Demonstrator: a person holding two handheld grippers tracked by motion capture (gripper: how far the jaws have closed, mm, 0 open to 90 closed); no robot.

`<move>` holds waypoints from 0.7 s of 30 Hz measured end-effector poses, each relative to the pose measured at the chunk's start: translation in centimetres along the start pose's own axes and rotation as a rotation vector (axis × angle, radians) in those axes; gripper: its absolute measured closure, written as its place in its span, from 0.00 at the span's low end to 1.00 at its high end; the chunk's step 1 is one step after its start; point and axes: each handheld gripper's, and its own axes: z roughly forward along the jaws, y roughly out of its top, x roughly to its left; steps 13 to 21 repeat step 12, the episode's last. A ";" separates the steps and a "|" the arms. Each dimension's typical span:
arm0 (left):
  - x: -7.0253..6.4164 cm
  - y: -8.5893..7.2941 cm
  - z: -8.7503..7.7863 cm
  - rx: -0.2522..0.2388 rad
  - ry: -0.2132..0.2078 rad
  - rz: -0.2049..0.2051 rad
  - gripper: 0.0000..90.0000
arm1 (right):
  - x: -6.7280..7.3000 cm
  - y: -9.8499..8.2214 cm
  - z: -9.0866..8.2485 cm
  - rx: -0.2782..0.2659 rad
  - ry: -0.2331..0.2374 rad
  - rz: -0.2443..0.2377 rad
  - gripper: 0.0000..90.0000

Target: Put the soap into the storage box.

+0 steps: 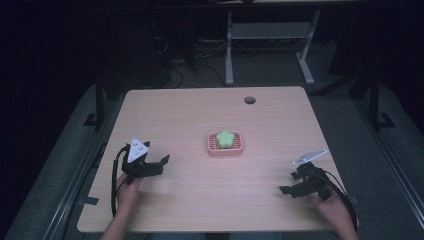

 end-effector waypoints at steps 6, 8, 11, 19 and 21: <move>-0.2 0.0 0.1 -0.002 0.001 0.004 0.16 | 0.5 -1.6 -0.4 -0.036 -0.015 0.000 0.26; -0.2 0.1 0.1 -0.002 0.000 0.006 0.16 | 0.6 -1.7 -0.5 -0.042 -0.017 -0.002 0.26; -0.2 0.1 0.1 -0.006 0.005 0.011 0.16 | 1.0 -2.2 -0.8 -0.053 -0.021 -0.006 0.26; -0.3 0.1 0.1 -0.009 0.007 0.012 0.16 | 1.2 -2.4 -0.9 -0.058 -0.022 -0.004 0.26; -0.3 0.1 0.1 -0.009 0.007 0.012 0.16 | 1.2 -2.4 -0.9 -0.058 -0.022 -0.004 0.26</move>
